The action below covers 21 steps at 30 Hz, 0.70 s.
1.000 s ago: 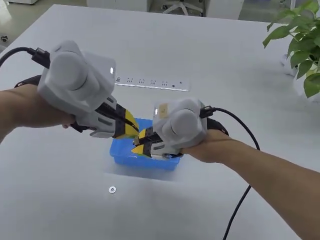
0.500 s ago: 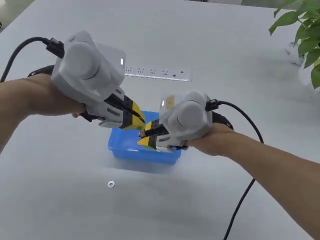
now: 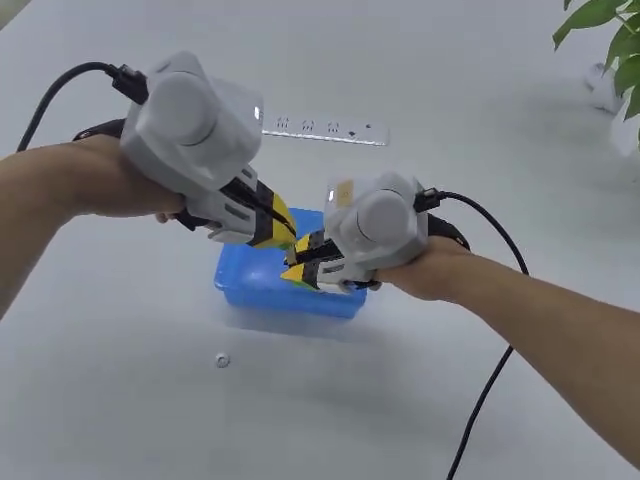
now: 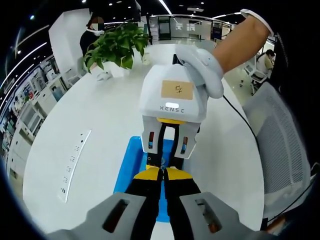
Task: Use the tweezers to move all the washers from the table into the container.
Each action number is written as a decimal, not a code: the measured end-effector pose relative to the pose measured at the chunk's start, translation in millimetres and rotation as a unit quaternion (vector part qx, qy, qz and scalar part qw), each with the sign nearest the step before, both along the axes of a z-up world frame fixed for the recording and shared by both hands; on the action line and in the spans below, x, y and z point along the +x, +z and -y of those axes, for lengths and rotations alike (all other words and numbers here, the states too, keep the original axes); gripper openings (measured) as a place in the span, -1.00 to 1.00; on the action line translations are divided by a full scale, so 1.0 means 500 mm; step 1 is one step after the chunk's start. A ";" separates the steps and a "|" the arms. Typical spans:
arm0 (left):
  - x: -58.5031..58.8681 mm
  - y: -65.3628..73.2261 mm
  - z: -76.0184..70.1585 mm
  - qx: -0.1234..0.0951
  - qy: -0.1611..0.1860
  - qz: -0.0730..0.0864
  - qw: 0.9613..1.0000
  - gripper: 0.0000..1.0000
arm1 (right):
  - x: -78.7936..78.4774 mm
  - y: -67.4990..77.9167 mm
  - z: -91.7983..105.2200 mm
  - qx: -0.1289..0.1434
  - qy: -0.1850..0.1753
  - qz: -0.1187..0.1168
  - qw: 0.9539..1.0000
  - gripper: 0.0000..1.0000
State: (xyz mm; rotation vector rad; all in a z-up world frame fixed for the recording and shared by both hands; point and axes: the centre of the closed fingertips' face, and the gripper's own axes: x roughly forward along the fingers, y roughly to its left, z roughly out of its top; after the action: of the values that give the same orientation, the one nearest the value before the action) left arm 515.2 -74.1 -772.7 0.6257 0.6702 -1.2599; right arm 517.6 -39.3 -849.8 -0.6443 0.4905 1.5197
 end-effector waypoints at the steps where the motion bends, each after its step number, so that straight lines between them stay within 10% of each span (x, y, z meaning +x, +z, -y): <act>1: 0.001 -0.002 0.000 0.000 0.000 -0.001 1.000 -0.89 | 0.001 -0.002 0.000 -0.001 0.000 0.000 1.000 -0.80; 21: 0.010 -0.030 0.005 0.003 0.003 -0.013 1.000 -0.89 | 0.005 -0.032 0.008 -0.006 0.001 -0.016 1.000 -0.79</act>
State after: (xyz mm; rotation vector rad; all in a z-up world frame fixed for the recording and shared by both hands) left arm 520.0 -76.6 -787.7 0.6138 0.6964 -1.2630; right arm 519.9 -43.3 -865.6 -0.6318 0.5239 1.5320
